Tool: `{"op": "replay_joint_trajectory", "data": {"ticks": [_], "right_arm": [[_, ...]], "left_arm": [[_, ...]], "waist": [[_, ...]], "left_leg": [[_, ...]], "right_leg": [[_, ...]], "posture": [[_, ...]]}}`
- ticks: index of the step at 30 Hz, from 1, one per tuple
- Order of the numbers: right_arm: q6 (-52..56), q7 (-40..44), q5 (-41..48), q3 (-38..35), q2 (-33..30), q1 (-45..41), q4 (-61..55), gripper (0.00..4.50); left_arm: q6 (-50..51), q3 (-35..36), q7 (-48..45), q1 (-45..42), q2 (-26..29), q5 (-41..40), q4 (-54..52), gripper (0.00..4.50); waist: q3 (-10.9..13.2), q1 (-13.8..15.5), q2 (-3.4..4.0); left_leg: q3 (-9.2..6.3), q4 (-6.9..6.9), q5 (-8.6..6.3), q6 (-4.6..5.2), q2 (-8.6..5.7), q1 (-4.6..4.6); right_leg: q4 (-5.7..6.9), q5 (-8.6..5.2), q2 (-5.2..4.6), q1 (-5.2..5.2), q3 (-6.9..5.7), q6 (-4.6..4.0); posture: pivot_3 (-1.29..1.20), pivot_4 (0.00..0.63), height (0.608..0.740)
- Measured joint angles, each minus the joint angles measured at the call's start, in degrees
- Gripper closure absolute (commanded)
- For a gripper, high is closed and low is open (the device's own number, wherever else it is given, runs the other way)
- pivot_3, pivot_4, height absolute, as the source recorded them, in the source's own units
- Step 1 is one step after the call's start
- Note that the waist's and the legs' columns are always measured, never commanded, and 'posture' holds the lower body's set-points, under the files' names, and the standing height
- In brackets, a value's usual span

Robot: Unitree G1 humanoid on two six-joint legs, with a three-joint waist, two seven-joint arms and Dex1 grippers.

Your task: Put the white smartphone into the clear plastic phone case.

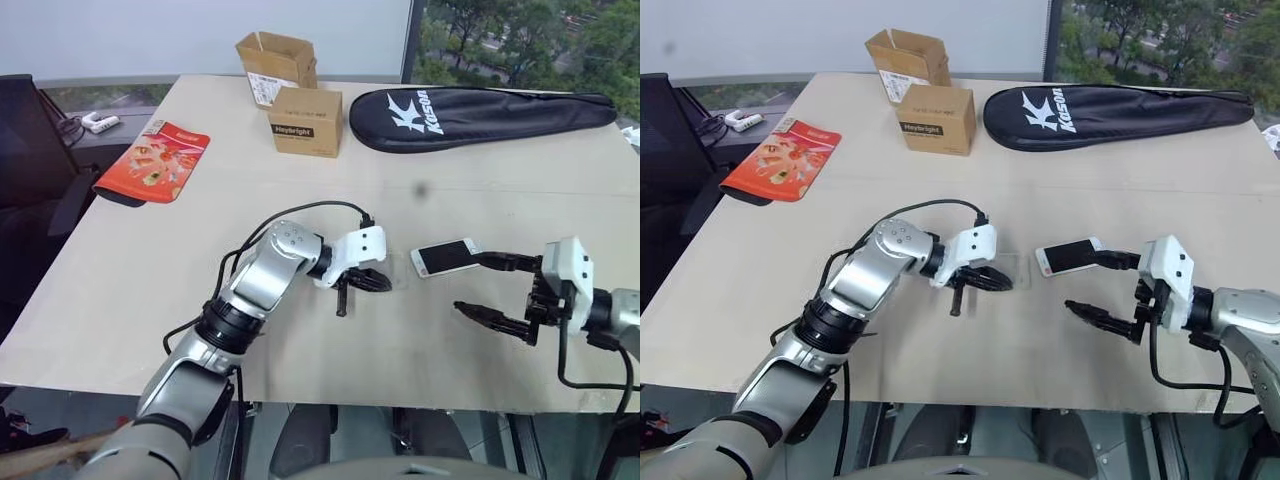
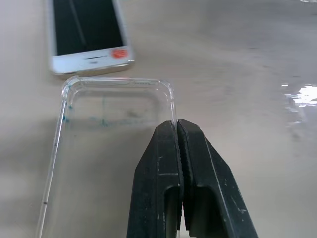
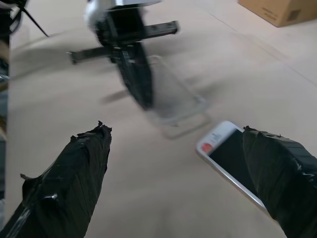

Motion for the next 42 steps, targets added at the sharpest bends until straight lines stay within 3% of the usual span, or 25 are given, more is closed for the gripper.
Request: {"op": "replay_joint_trajectory", "data": {"ticks": [3, 9, 10, 15, 21, 29, 35, 42], "right_arm": [[-0.1, 0.6, -0.1, 0.0, 0.0, 0.0, 0.1, 0.00], [0.1, 1.0, 0.0, 0.2, 0.1, -1.2, 1.1, 0.00], [0.3, 1.4, 0.0, 0.4, 0.1, -2.1, 2.0, 0.00], [-0.6, 3.9, -3.5, 3.2, -1.7, -7.6, 10.0, 0.00], [-5.3, 12.4, -9.6, 10.2, -2.2, -21.9, 29.1, 0.00], [-16.5, 22.3, -19.4, 19.2, 6.7, -43.2, 61.3, 0.00], [-23.4, 25.2, -25.6, 21.4, 11.8, -52.2, 81.5, 0.00], [-25.1, 28.4, -28.9, 21.7, 12.6, -56.5, 89.4, 0.00]], "left_arm": [[1.2, 0.0, 1.7, 0.0, -0.3, -0.9, -0.7, 3.18], [2.6, 0.1, 3.9, 0.0, 0.2, -2.6, -0.8, 0.20], [3.3, 0.2, 4.1, 0.0, 0.4, -3.3, -1.0, 0.09], [4.9, 4.7, 4.8, -0.1, 1.7, -8.0, -3.6, 0.09], [6.9, 14.5, 7.2, 2.1, 6.9, -13.5, -7.7, 0.09], [7.8, 23.5, 8.5, 12.4, 14.9, -20.8, -18.2, 0.09], [10.7, 27.2, 11.6, 17.6, 18.2, -25.5, -24.8, 0.09], [11.9, 28.8, 13.2, 20.0, 21.1, -28.8, -27.8, 0.09]], "waist": [[0.0, 0.0, 0.00], [0.0, 0.0, 0.00], [0.0, 0.0, 0.00], [0.0, -0.1, 0.01], [0.0, -1.5, 0.05], [0.2, -1.5, 0.14], [0.2, -1.5, 0.16], [0.2, -1.5, 0.17]], "left_leg": [[0.00, 0.00, 0.00, 0.00, 0.00, 0.00], [0.00, 0.00, 0.00, 0.00, 0.00, 0.00], [0.01, 0.00, 0.00, 0.00, 0.00, 0.00], [0.03, 0.00, 0.00, 0.00, 0.01, 0.02], [0.08, -0.07, 0.00, -0.01, 0.03, 0.05], [0.19, -0.30, 0.02, -0.03, 0.06, 0.01], [0.21, -0.33, 0.03, -0.05, -0.01, -0.01], [0.23, -0.36, 0.03, -0.06, -0.01, 0.05]], "right_leg": [[0.00, 0.00, 0.00, 0.00, 0.00, 0.00], [0.00, 0.00, 0.00, 0.00, 0.00, 0.00], [0.00, 0.00, 0.00, 0.00, 0.01, 0.00], [0.00, 0.00, 0.00, -0.01, 0.01, 0.00], [-0.01, 0.00, 0.00, -0.04, 0.07, 0.00], [-0.03, 0.02, -0.01, -0.22, 0.15, -0.02], [-0.07, 0.03, -0.10, -0.26, 0.27, -0.02], [-0.01, 0.03, -0.08, -0.25, 0.21, -0.03]], "posture": [[0.00, 0.150, 0.740], [0.00, 0.150, 0.740], [0.00, 0.150, 0.740], [0.00, 0.150, 0.740], [0.00, 0.150, 0.740], [0.00, 0.150, 0.740], [0.00, 0.150, 0.740], [0.00, 0.150, 0.740]]}}
